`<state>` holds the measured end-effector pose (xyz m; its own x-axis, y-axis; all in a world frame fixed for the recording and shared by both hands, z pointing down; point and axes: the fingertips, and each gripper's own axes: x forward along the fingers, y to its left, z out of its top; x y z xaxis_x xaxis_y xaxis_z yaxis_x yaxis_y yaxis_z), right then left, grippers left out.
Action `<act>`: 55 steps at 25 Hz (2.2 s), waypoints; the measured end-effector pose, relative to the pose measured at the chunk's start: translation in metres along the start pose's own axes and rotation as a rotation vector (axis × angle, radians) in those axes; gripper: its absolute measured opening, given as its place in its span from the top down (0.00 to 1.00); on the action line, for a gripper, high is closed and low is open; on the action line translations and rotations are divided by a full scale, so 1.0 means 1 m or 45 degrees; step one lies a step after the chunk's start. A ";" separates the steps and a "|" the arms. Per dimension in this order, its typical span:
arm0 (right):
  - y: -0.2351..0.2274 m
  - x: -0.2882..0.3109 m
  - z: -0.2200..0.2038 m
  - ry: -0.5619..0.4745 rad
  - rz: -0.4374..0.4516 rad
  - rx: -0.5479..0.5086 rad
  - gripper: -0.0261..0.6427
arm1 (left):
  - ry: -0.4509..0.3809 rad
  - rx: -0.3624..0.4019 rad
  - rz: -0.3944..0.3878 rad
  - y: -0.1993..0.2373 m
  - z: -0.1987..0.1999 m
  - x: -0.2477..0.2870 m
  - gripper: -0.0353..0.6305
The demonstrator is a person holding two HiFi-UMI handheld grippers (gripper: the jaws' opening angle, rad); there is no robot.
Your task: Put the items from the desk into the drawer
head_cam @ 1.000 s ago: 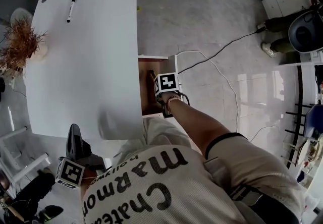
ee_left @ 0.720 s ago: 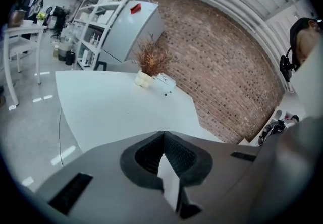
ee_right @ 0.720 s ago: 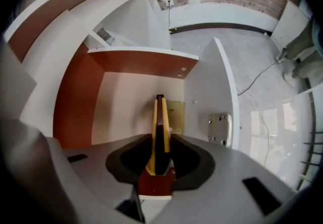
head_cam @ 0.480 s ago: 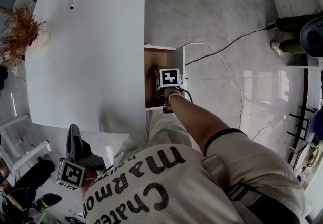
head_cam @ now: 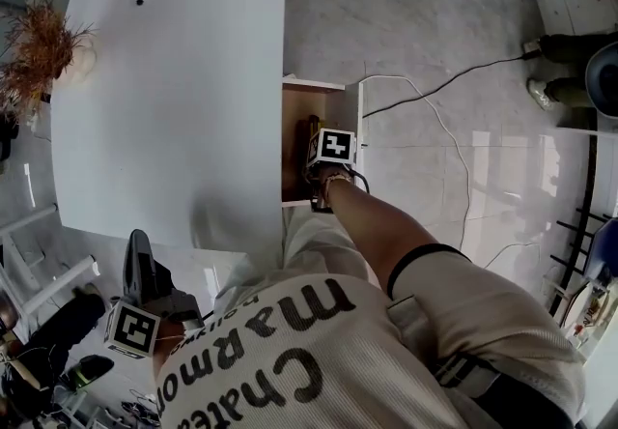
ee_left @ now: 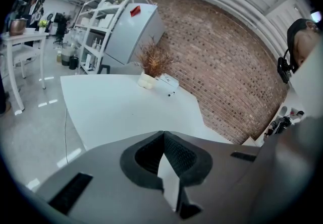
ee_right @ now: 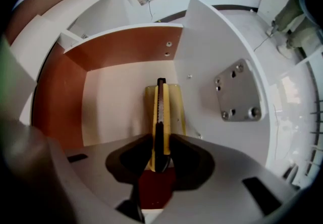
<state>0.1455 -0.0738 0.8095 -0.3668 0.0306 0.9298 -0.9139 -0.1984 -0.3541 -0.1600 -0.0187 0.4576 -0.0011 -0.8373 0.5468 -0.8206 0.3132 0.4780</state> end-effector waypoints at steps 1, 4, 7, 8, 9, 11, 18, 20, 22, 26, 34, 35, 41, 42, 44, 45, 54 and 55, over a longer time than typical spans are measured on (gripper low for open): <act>-0.001 0.001 -0.002 0.002 -0.006 0.009 0.78 | 0.003 -0.005 0.001 -0.001 -0.001 0.001 0.94; -0.005 0.002 -0.003 0.007 -0.028 0.036 0.78 | 0.011 0.024 0.030 0.002 0.000 0.000 0.94; -0.007 0.002 0.000 0.004 -0.027 0.048 0.78 | 0.019 0.042 0.049 0.004 -0.004 0.001 0.94; -0.008 0.002 -0.001 0.007 -0.025 0.047 0.78 | 0.023 0.032 0.037 0.002 -0.007 0.003 0.94; -0.010 0.003 -0.001 0.011 -0.024 0.038 0.78 | 0.030 0.014 0.020 -0.002 -0.009 0.006 0.94; -0.013 0.004 -0.002 0.015 -0.035 0.013 0.78 | 0.046 -0.009 -0.010 -0.008 -0.013 0.011 0.94; -0.020 0.010 -0.003 -0.010 -0.103 0.004 0.81 | 0.086 0.045 -0.045 -0.010 -0.011 0.016 0.94; -0.020 0.006 0.000 -0.034 -0.128 -0.023 0.81 | 0.089 0.059 -0.035 -0.004 -0.011 0.014 0.94; -0.020 0.005 -0.004 -0.043 -0.131 -0.025 0.80 | 0.091 0.037 -0.057 -0.002 -0.012 0.012 0.94; -0.018 -0.003 -0.014 -0.062 -0.117 0.063 0.81 | 0.098 0.065 -0.101 0.005 -0.010 0.006 0.94; 0.003 -0.055 -0.036 -0.255 -0.089 0.063 0.81 | 0.081 0.081 -0.282 0.022 0.002 -0.027 0.94; 0.007 -0.067 -0.036 -0.292 -0.094 0.055 0.81 | 0.077 0.074 -0.307 0.024 0.005 -0.030 0.94; 0.034 -0.155 -0.033 -0.568 -0.072 0.090 0.90 | 0.017 0.102 -0.493 0.021 0.035 -0.049 0.94; 0.040 -0.167 -0.039 -0.599 -0.044 0.122 0.94 | 0.016 0.111 -0.508 0.023 0.039 -0.055 0.94; 0.053 -0.189 -0.055 -0.654 0.017 0.175 0.96 | 0.026 0.124 -0.540 0.027 0.044 -0.069 0.94; 0.060 -0.199 -0.063 -0.682 0.047 0.197 0.96 | 0.033 0.129 -0.559 0.030 0.046 -0.076 0.94; 0.132 -0.292 -0.112 -1.005 0.388 0.323 0.96 | -0.083 0.172 -0.767 0.033 0.087 -0.131 0.94; 0.141 -0.306 -0.118 -1.067 0.403 0.298 0.96 | -0.095 0.172 -0.784 0.033 0.090 -0.137 0.94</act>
<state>0.1087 0.0045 0.4631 -0.2644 -0.7595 0.5944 -0.7010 -0.2720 -0.6593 -0.2381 0.0661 0.3366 0.4581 -0.8766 0.1473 -0.7483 -0.2908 0.5962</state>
